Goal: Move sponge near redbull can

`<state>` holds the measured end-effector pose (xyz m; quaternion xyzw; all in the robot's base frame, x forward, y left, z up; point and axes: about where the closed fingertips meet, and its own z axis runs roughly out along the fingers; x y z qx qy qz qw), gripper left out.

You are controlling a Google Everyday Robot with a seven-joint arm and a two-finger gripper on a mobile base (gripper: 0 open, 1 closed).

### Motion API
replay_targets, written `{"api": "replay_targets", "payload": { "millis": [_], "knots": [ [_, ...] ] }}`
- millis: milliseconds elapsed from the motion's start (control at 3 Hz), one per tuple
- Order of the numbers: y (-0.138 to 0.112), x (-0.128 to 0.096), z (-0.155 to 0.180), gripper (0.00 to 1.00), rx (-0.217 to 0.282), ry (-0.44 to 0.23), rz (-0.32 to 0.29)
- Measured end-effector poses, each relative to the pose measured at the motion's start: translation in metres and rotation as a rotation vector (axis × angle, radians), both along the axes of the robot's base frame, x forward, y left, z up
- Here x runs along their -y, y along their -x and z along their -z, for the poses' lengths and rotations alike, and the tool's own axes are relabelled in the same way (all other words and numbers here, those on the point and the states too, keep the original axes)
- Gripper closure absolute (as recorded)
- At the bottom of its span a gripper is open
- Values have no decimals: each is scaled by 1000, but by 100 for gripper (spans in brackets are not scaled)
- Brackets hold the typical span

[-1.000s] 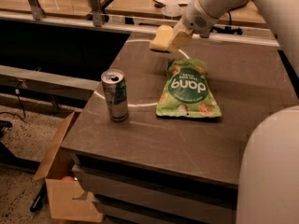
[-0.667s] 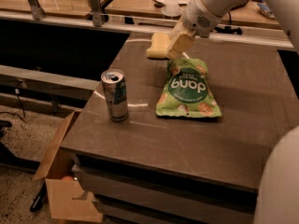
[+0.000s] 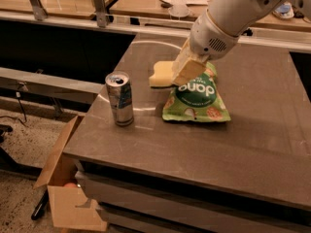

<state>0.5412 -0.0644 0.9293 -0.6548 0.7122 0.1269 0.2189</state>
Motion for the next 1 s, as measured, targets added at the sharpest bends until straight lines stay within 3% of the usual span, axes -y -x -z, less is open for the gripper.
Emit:
{"api": "replay_targets", "payload": {
  "millis": [333,1000],
  "knots": [
    [41,-2,5,97,-15,1,-7],
    [79,-8,19,52,-75,-40,3]
  ]
}}
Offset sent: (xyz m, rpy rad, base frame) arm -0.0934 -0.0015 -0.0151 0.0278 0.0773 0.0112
